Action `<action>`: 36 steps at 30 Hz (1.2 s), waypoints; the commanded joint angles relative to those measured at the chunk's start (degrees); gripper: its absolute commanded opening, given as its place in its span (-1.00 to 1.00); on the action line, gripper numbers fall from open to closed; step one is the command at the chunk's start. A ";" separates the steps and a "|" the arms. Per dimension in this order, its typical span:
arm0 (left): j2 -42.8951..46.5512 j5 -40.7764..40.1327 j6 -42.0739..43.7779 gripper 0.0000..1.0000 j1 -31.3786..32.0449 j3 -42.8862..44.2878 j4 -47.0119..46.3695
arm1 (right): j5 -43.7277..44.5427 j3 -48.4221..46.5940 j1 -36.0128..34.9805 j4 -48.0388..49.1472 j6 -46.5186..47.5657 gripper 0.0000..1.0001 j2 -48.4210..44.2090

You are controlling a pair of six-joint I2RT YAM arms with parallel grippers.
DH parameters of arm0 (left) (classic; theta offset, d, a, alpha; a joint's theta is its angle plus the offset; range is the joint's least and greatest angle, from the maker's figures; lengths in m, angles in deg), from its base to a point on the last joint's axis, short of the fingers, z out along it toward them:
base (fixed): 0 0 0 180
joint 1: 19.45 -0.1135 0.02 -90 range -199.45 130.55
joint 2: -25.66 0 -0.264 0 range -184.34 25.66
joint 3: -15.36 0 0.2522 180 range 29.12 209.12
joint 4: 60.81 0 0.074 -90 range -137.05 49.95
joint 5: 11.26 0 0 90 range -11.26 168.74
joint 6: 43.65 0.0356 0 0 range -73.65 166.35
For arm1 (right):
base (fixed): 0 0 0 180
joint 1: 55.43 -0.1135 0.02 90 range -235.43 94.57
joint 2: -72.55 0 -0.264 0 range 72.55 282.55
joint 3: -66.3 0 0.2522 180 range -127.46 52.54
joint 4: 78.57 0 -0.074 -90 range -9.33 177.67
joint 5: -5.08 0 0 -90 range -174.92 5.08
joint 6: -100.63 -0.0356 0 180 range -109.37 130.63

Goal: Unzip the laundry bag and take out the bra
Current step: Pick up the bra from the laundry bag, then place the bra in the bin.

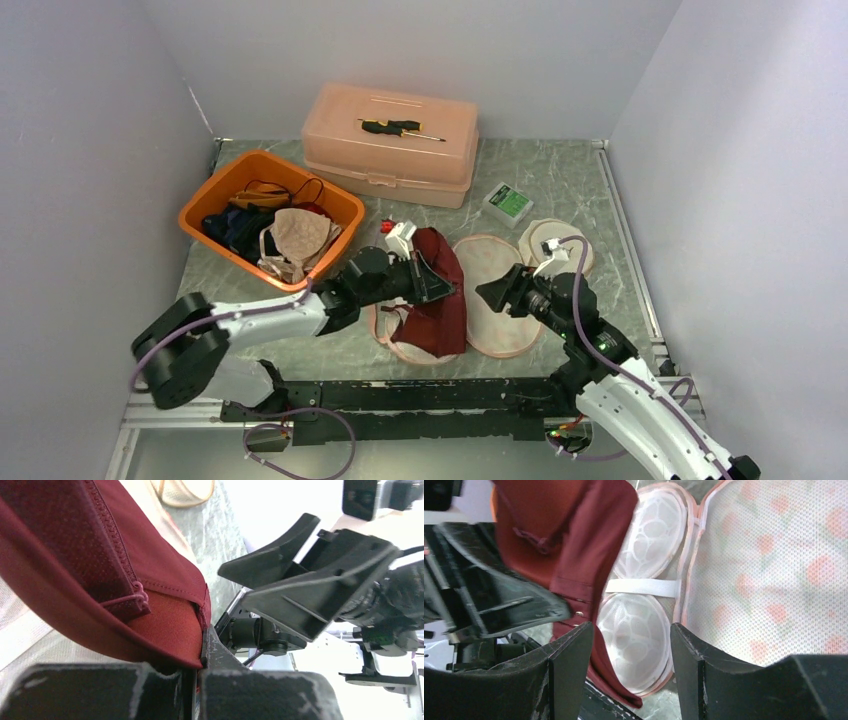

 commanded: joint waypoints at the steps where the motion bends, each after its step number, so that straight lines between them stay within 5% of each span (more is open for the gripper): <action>1: 9.51 -5.91 8.10 -0.95 0.67 4.35 15.32 | 2.20 -3.09 0.02 -0.98 1.89 0.22 -1.62; 13: 29.48 -30.67 26.77 -0.95 0.58 26.97 57.73 | 0.61 -1.94 -0.01 0.44 1.26 0.22 -3.14; 23: 26.08 -50.62 40.41 -0.95 -1.92 43.16 66.56 | -1.58 1.64 0.02 3.90 0.48 0.21 -2.59; 29: 17.12 -31.53 38.07 -0.95 -27.56 50.97 69.94 | -4.33 4.08 -0.07 7.86 0.06 0.20 0.38; 36: 11.38 -8.70 30.81 -0.95 -51.96 47.51 61.98 | -6.70 4.66 -0.11 10.08 0.19 0.19 2.13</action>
